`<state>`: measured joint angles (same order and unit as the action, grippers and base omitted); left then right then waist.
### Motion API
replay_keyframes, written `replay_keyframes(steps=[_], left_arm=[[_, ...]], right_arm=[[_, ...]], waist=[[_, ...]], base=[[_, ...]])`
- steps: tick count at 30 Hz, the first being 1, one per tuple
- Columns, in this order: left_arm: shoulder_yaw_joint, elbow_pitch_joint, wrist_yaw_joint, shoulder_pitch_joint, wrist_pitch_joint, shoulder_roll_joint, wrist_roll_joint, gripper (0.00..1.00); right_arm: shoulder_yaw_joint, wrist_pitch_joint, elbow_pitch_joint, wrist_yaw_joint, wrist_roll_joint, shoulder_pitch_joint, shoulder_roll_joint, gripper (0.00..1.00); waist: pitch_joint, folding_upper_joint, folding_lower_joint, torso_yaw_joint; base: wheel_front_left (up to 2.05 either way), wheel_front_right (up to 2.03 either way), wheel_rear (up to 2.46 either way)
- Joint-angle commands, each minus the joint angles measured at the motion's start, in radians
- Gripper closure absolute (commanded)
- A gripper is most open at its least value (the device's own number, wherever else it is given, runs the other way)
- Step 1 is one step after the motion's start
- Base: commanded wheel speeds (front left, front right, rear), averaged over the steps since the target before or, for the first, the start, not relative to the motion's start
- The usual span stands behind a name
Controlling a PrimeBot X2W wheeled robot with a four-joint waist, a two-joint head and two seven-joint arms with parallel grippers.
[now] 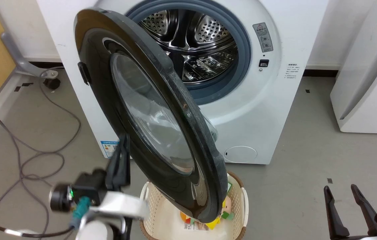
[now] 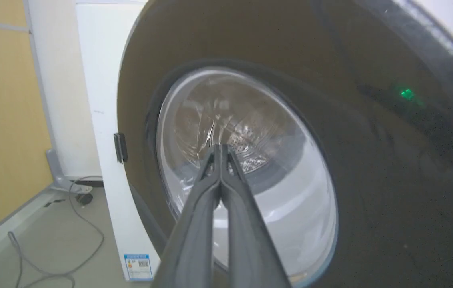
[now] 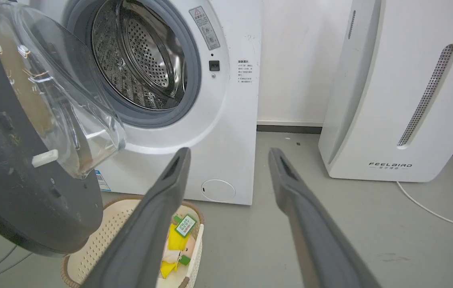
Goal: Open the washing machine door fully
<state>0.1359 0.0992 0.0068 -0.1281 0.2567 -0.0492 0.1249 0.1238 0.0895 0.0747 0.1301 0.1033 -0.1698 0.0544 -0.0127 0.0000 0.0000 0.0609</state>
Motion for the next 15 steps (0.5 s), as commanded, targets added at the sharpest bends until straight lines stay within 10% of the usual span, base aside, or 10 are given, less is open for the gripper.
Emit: replay_keyframes(steps=[1, 15], left_arm=[[-0.002, -0.027, 0.001, -0.024, 0.005, -0.001, -0.002, 1.0], [0.163, -0.503, 0.038, -0.212, 0.005, -0.001, 0.068, 1.0]], right_arm=[[0.001, -0.001, 0.001, 0.001, 0.01, 0.012, -0.004, 0.0], [-0.001, 0.002, -0.004, 0.001, 0.006, 0.018, -0.004, 0.0]], waist=[[0.0, 0.0, 0.0, 0.001], [0.003, 0.0, 0.0, 0.002]], base=[[0.0, 0.0, 0.0], [0.0, 0.0, 0.0]])
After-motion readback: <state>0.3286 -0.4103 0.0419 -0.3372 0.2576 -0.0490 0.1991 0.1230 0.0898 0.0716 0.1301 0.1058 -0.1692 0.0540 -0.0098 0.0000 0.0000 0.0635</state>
